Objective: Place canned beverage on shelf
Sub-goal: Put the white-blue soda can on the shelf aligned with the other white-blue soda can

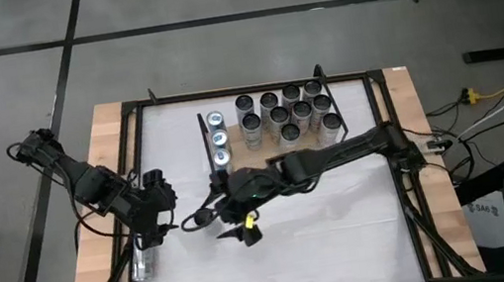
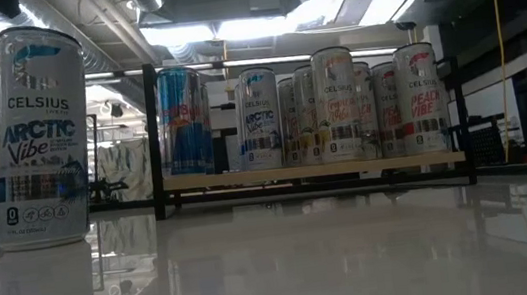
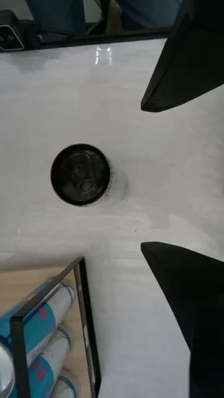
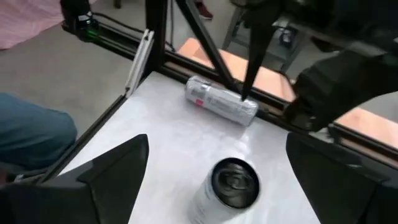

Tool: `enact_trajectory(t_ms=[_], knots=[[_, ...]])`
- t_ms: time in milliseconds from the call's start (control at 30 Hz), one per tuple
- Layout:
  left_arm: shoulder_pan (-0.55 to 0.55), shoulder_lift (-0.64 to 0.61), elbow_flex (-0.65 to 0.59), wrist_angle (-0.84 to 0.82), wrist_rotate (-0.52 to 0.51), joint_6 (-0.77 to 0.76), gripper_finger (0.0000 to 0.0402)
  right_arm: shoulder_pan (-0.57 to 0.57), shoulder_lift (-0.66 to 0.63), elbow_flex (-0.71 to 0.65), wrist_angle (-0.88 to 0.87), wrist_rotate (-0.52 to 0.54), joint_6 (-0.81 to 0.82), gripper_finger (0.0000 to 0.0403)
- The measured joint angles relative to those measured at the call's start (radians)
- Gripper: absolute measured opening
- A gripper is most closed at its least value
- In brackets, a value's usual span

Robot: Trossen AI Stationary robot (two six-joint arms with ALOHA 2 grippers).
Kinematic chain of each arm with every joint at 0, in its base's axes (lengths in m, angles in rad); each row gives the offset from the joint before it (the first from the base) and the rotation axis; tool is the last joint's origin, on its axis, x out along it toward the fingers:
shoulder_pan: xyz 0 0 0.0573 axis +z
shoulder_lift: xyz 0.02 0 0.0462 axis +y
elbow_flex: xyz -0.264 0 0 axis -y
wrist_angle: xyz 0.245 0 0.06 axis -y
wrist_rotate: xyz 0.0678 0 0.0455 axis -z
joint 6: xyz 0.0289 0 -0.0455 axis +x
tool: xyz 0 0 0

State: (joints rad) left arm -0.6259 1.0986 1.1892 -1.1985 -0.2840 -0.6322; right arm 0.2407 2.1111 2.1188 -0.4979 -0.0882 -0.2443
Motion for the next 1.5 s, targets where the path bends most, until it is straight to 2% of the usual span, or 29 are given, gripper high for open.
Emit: enact_trajectory(t_ms=[233,533,833,1500], knots=[[-0.057,0.0,0.0,-0.008,-0.023,-0.085,0.035,-0.028,0.078,0.01,0.055,-0.079,0.002,0.0376],[-0.122,0.0,0.0,-0.015,-0.057,-0.185,0.035,-0.054,0.126,0.01,0.094,-0.106,0.007,0.0376],[-0.155,0.001,0.0,-0.015,-0.104,-0.222,0.035,-0.064,0.176,0.01,0.123,-0.106,0.012,0.0376],[-0.155,0.001,-0.001,-0.014,-0.108,-0.23,0.035,-0.073,0.235,0.01,0.121,-0.078,0.032,0.0376]])
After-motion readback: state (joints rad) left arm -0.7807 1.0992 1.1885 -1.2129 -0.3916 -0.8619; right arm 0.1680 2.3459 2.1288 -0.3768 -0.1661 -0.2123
